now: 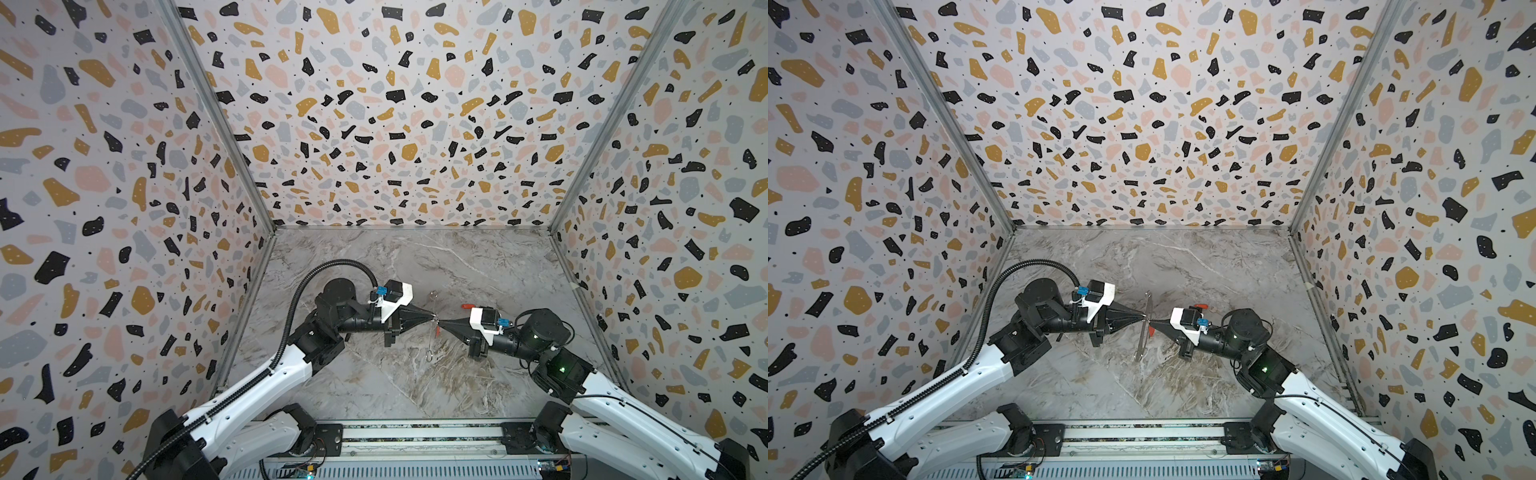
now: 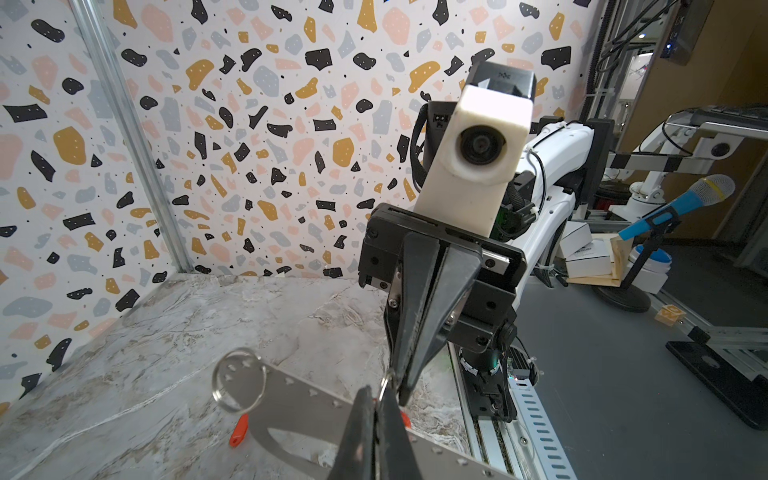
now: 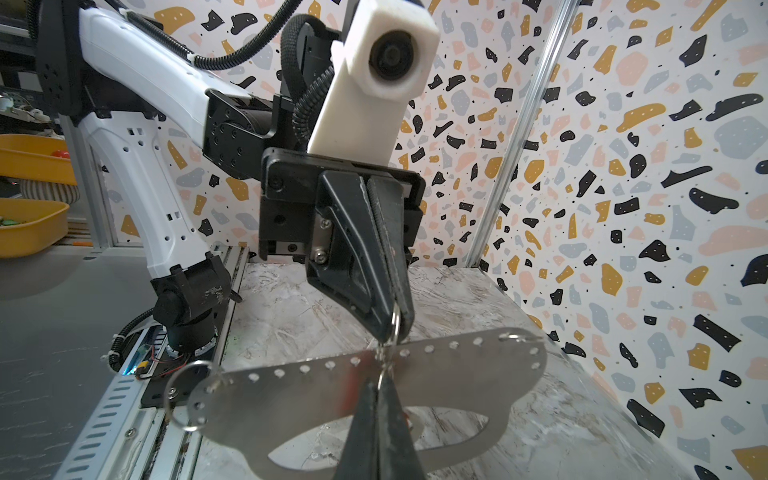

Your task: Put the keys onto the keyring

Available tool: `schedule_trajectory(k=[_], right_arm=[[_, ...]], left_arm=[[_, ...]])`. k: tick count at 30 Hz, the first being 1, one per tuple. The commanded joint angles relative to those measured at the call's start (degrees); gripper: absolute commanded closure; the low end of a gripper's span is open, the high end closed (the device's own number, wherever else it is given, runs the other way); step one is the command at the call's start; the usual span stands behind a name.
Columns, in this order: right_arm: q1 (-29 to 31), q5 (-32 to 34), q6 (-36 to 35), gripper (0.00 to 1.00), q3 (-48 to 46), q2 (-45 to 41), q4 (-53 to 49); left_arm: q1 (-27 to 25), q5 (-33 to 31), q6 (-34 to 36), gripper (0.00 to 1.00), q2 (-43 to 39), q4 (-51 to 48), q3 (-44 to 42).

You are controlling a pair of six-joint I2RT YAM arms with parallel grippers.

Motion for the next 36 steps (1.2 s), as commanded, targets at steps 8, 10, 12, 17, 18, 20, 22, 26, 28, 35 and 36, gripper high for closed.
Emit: schedule_trajectory(k=[8,10,12,17,18,20,22,26,28,35,36], right_arm=[[0.19,-2.88,0.9,1.0,1.97,1.42,1.52],[0.19,-2.34,1.08,1.0,2.15,1.61,1.43],[0.19,-2.01,1.06,1.0,2.24,1.75,1.43],[0.19,-1.91,1.02,1.0,2.41,2.04,1.37],[0.19,-1.81,1.07,1.0,2.5,2.12,1.34],[0.19,-1.55,1.03,1.0,2.5,2.23,1.19],[0.19,-0.83,1.08,1.0,2.58,2.23,1.1],[0.25,1.8,1.15,1.0,2.83,1.54,0.53],[0.19,3.05,1.17,0.94,3.03,0.92,0.16],[-0.43,5.95,3.35,0.78,4.44,-0.43,-0.56],[-0.43,6.1,3.85,0.76,4.79,-0.25,-0.67]], left_arm=[[0.51,-1.45,-6.46,1.0,-0.84,13.35,-2.71],[0.51,-1.57,-7.34,1.0,-0.82,14.79,-3.23],[0.51,-1.9,-7.97,1.0,-0.79,15.91,-3.78],[0.51,-2.8,-9.33,1.0,-1.13,19.02,-5.12],[0.51,-2.89,-9.55,1.0,-1.13,19.48,-5.37],[0.51,-2.81,-9.62,1.0,-1.13,19.69,-5.48],[0.51,-2.81,-9.66,1.0,-1.13,19.73,-5.57],[0.51,-2.81,-9.58,1.0,-1.0,19.82,-5.83],[0.5,-2.81,-9.6,1.0,-0.86,19.82,-5.85],[0.51,-6.44,-9.64,1.0,-1.41,20.87,-7.11],[0.42,-8.07,-10.08,1.0,-1.43,21.77,-7.55]])
